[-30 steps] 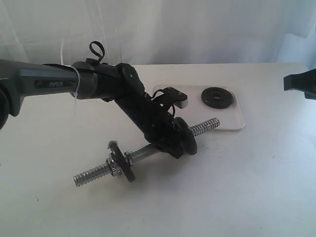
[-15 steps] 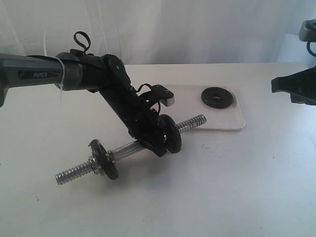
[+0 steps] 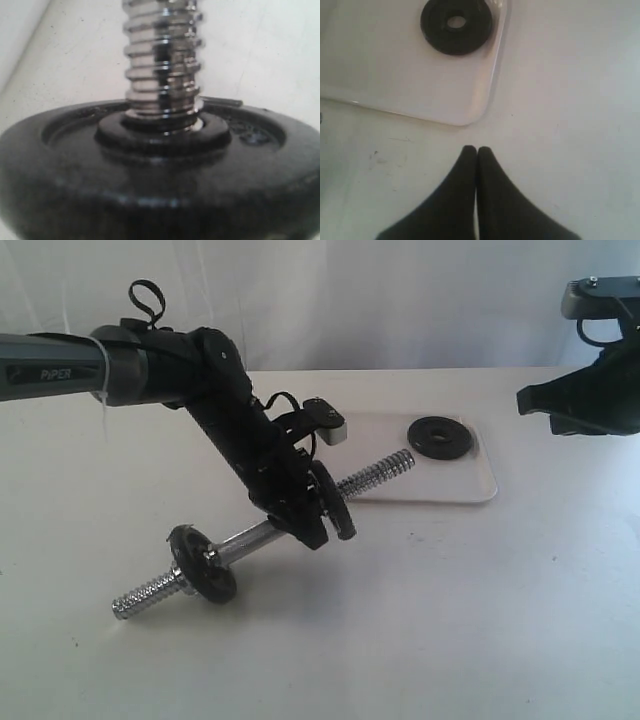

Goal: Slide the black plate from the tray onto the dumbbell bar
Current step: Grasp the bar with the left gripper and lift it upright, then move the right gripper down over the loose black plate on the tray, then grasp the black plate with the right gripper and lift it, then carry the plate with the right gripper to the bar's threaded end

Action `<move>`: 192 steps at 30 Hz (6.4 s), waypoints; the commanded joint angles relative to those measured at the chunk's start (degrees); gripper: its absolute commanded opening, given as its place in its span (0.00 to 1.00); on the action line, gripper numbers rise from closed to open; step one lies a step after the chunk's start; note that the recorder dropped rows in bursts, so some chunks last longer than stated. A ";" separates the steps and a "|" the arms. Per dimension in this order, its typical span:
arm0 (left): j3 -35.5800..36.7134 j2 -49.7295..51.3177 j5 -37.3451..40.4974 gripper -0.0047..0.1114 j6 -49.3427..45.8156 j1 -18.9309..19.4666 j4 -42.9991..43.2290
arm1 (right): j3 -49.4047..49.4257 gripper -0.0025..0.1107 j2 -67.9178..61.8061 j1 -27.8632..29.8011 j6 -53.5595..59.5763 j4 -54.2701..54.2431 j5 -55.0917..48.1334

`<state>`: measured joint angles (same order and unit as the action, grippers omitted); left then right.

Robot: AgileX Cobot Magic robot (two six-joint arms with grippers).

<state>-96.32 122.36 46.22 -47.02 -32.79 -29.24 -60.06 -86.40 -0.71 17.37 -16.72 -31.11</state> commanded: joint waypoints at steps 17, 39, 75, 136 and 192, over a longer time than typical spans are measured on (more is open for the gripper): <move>8.34 -9.08 0.53 0.04 -14.46 2.94 -10.34 | -21.26 0.02 -19.37 0.04 13.11 -7.09 -6.76; 8.34 -9.08 -1.71 0.04 -14.34 2.94 -11.20 | -44.23 0.87 -40.00 -2.79 10.30 -3.41 -12.66; 8.34 -9.08 -1.92 0.04 -14.68 2.94 -11.42 | -55.87 0.87 -55.37 -6.21 11.81 5.35 -15.77; 8.34 -9.08 -2.13 0.04 -14.57 2.94 -11.42 | -55.87 0.02 -53.95 -3.57 15.81 -10.86 -23.50; 8.34 -9.08 -5.77 0.04 -14.69 2.94 -13.88 | -11.86 0.02 -30.31 9.86 33.90 -64.81 -38.86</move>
<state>-87.01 117.21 39.64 -61.42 -29.90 -36.34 -72.55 -118.06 9.72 50.50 -77.45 -67.62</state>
